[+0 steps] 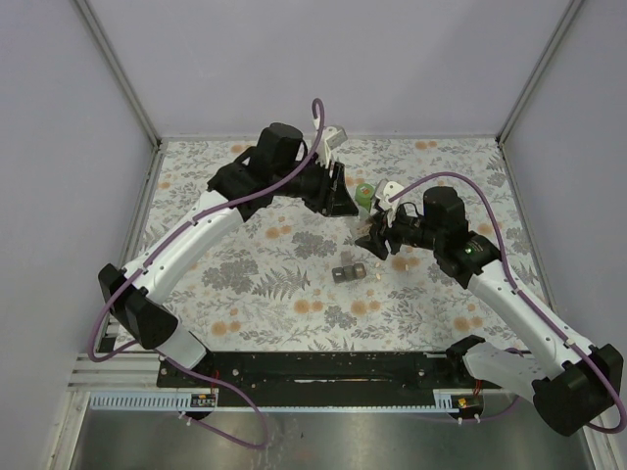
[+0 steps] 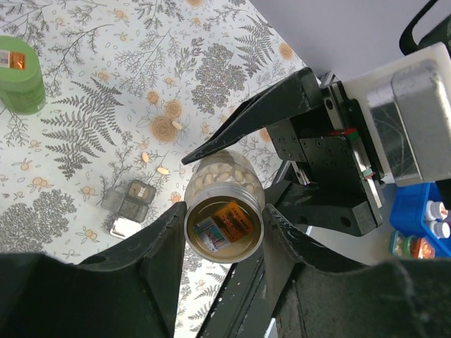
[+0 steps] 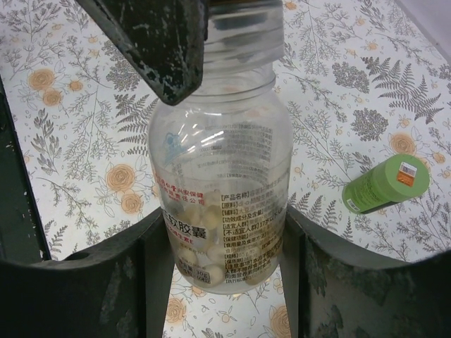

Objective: Sort the pills into containers
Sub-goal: Unscrew the lid of the pill bottle.

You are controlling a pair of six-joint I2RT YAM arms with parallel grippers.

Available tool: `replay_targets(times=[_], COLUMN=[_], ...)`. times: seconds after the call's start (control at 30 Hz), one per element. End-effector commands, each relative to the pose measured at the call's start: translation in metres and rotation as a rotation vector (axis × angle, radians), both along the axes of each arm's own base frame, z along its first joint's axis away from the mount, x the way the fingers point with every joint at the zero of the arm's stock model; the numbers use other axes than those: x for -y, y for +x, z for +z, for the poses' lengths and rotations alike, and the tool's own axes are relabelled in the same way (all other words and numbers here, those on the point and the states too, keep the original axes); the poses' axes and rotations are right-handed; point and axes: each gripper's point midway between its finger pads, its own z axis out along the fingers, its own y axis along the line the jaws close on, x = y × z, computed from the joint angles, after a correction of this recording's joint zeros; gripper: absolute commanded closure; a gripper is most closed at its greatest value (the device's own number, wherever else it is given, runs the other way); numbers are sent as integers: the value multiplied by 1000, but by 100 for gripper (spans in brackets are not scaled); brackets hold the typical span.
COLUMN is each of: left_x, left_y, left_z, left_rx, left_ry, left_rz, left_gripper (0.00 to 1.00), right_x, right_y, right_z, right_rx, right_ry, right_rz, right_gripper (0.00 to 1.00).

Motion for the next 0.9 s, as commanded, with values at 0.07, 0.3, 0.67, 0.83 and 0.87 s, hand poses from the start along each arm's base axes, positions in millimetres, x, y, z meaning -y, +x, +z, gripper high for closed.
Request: replay_targets(times=[0.07, 0.3, 0.67, 0.83, 0.87], left_x=[-1, 0, -13, -23, -24], left_y=[7, 6, 1, -20, -27], left_z=[15, 14, 29, 48, 52], left_rx=[-31, -38, 206, 449, 498], left_ry=[-35, -42, -18, -29, -37], left_rz=[114, 107, 4, -181, -232], left_gripper=[65, 33, 4, 1, 1], right_x=[-6, -7, -8, -13, -14], right_y=[-1, -2, -5, -11, -14], right_z=[27, 28, 26, 24, 24], right_rx=[90, 89, 78, 56, 51], right_ry=[57, 57, 57, 62, 63], right_rz=[32, 39, 56, 103, 117], right_gripper=[99, 99, 98, 99, 99])
